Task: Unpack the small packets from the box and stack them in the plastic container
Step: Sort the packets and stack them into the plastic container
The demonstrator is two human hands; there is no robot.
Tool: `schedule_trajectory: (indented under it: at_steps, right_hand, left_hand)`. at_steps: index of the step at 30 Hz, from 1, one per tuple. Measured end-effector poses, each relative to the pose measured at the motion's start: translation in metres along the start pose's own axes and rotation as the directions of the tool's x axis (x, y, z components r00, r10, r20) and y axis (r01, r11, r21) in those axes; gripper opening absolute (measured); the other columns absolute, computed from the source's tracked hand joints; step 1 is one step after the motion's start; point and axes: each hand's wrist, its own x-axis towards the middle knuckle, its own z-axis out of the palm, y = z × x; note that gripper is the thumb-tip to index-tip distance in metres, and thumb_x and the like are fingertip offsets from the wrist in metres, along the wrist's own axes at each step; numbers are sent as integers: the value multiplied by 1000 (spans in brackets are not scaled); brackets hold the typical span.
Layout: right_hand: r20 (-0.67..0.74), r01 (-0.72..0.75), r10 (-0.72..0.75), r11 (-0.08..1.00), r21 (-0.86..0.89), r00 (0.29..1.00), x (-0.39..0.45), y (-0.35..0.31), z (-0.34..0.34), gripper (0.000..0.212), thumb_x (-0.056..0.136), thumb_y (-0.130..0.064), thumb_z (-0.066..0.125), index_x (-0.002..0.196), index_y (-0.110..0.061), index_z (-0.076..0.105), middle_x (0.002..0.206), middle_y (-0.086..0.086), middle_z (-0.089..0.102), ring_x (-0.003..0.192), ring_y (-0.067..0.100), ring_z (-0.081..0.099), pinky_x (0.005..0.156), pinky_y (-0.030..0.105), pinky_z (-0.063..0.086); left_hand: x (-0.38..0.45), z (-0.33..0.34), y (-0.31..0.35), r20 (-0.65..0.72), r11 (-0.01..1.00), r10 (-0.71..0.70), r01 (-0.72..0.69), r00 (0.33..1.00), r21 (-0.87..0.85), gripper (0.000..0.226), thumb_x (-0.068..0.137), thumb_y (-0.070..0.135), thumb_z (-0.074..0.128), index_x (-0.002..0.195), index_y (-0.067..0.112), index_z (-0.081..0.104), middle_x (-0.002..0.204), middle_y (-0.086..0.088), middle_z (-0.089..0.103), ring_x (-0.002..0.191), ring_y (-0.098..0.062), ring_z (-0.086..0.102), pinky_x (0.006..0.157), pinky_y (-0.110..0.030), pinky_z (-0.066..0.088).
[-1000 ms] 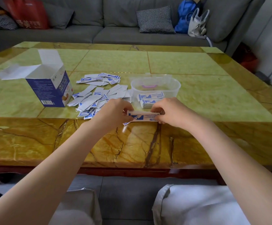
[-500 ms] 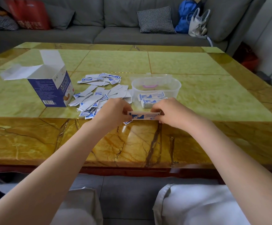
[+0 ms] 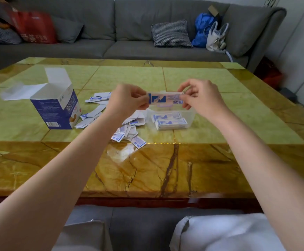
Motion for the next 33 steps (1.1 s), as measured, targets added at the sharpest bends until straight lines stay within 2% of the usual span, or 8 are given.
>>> schedule_trajectory:
  at_steps: [6, 12, 17, 21, 23, 25, 27, 33]
  right_hand:
    - [160, -178, 207, 968, -178, 965, 44, 5, -6, 8, 84, -5, 65, 90, -11, 63, 74, 10, 69, 53, 11, 62, 55, 19, 53]
    - [385, -299, 376, 922, -248, 843, 68, 15, 5, 19, 81, 12, 59, 72, -4, 59, 56, 10, 56, 28, 6, 52, 40, 18, 50]
    - [481, -57, 400, 811, -582, 780, 70, 10, 13, 24, 82, 0, 60, 105, 4, 67, 75, 12, 59, 52, 14, 50, 48, 20, 45]
    - [478, 89, 419, 674, -734, 772, 73, 10, 22, 27, 79, -16, 65, 104, -9, 71, 101, 8, 70, 69, 19, 56, 64, 24, 46]
    - [474, 112, 449, 626, -772, 758, 75, 10, 26, 25, 78, -18, 68, 101, -10, 72, 98, 6, 71, 71, 20, 58, 69, 27, 50]
    - [480, 121, 478, 604, -788, 736, 76, 8, 27, 19, 81, -18, 66, 95, -6, 70, 82, 5, 69, 71, 23, 59, 72, 30, 51]
    - [481, 118, 494, 599, -792, 724, 75, 4, 26, 13, 86, -16, 60, 94, -6, 65, 73, 5, 62, 79, 26, 62, 74, 33, 50]
    - [481, 130, 554, 555, -822, 679, 75, 5, 31, 28, 88, -15, 57, 113, -2, 58, 99, 8, 62, 85, 25, 59, 83, 33, 49]
  left_hand:
    - [36, 16, 22, 133, 940, -91, 41, 987, 339, 17, 89, 12, 57, 101, 5, 67, 75, -2, 66, 33, 1, 51, 31, -9, 34]
    - [55, 31, 21, 226, 773, -189, 3, 956, 634, 18, 79, 6, 61, 95, 4, 68, 75, -11, 62, 59, -23, 52, 59, -24, 42]
    - [59, 38, 26, 333, 636, -316, -62, 888, 769, 29, 85, 10, 50, 57, 6, 50, 35, 0, 49, 40, -18, 38, 52, -21, 35]
    - [63, 46, 27, 328, 568, -340, -86, 881, 818, 33, 89, 7, 41, 55, 8, 44, 22, 3, 41, 38, -18, 36, 50, -21, 32]
    - [63, 48, 29, 350, 587, -410, -50, 842, 808, 24, 92, 7, 37, 74, 4, 53, 34, -2, 54, 32, -15, 38, 43, -18, 31]
    - [64, 50, 31, 375, 673, -494, 72, 784, 736, 26, 97, 11, 33, 110, 1, 54, 90, -15, 71, 29, -11, 47, 35, -14, 36]
    - [62, 50, 34, 392, 747, -533, 198, 750, 635, 35, 99, 16, 32, 129, 1, 44, 134, -20, 46, 31, -12, 56, 32, -14, 42]
    - [51, 49, 28, 417, 811, -569, 399, 709, 427, 46, 100, 22, 37, 142, 5, 28, 144, -23, 34, 34, -19, 60, 30, -18, 44]
